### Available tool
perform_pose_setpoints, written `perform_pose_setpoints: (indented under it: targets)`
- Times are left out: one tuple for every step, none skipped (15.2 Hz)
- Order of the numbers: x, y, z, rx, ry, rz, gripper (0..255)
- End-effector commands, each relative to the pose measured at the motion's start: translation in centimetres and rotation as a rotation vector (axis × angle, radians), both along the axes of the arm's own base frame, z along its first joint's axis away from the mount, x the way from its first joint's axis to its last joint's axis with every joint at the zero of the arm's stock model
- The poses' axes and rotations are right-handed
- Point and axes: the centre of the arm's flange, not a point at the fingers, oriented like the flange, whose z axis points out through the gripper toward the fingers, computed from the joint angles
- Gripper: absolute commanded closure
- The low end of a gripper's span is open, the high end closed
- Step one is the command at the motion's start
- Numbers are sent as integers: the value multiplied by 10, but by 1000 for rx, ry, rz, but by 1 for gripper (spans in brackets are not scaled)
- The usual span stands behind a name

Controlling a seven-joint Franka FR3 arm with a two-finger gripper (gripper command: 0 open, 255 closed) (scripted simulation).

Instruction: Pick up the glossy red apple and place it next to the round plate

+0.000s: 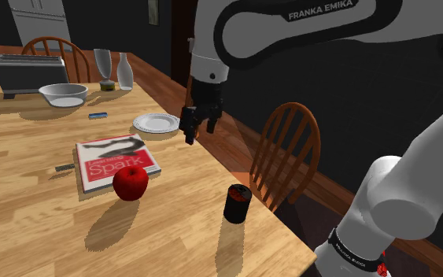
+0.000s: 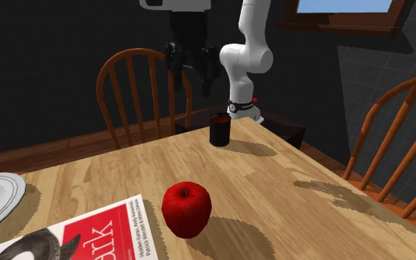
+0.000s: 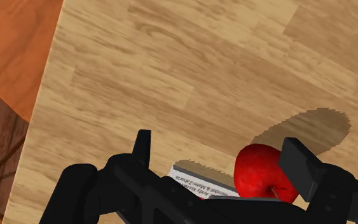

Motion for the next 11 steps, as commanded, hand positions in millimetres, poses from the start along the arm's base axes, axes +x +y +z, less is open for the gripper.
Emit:
perform_pose_setpoints:
  targets:
    - [15,24,-10,-10,-10,0,0]
    - [22,35,-15,-16,-15,0,0]
    - [28,46,-19,-21,-19,0,0]
    - [35,56,-24,-27,-24,1,0]
    - [42,67,-28,-33,-28,1,0]
    - [49,78,-33,-39,-33,1,0]
    - [56,88,-37,-44,-37,1,0]
    - [63,99,-42,-50,-42,2,0]
    - [70,109,-47,-56,-46,2,0]
    - [77,120,-51,-62,-51,2,0]
    - [84,130,-56,-68,-55,2,0]
